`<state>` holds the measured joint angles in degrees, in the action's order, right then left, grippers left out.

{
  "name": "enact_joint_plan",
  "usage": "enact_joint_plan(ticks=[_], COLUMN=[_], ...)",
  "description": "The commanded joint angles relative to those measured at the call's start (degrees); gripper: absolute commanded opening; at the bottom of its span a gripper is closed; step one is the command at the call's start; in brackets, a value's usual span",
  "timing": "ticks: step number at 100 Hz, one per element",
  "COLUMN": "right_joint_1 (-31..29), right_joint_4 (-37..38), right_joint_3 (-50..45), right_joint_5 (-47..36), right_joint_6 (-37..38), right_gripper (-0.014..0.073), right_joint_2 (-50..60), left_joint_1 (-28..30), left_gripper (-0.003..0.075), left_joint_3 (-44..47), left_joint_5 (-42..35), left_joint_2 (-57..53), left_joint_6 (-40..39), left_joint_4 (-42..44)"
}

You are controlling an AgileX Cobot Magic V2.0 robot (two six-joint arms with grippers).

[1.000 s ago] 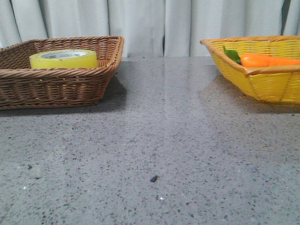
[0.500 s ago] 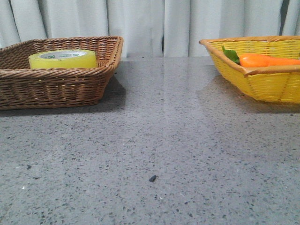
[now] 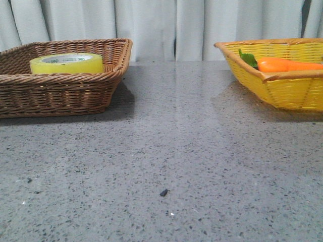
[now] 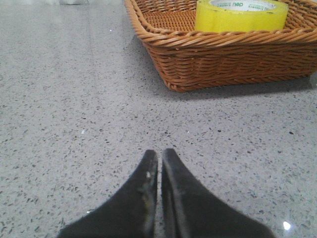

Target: Transfer tape with both arms

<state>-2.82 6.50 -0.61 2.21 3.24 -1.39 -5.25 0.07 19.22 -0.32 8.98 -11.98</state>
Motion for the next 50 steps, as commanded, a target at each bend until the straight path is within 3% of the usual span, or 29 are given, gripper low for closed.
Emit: enact_joint_plan(ticks=[1,28,41,50], right_joint_1=[-0.98,-1.14,-1.14,-1.14], right_joint_4=[-0.06,-0.06,-0.06,-0.06], right_joint_3=[-1.03,-1.14,-1.14,-1.14], right_joint_5=[-1.15,8.28,16.56,15.58], right_joint_6=[0.13,0.13,0.13,0.13], right_gripper=[-0.0056,-0.0056,-0.0056,-0.0056], right_joint_2=[1.01,3.14,3.14,3.14], left_joint_1=[0.22,0.22,0.22,0.22], left_gripper=[-0.0021,-0.0021,-0.0021,-0.0021], left_joint_3=[0.58,0.58,0.58,0.58], left_joint_5=[-2.98,-2.98,-2.98,-2.98], left_joint_2=[-1.28,-1.28,-1.28,-1.28], left_joint_6=[-0.71,-0.71,-0.71,-0.71], left_joint_4=[-0.75,-0.75,-0.75,-0.75])
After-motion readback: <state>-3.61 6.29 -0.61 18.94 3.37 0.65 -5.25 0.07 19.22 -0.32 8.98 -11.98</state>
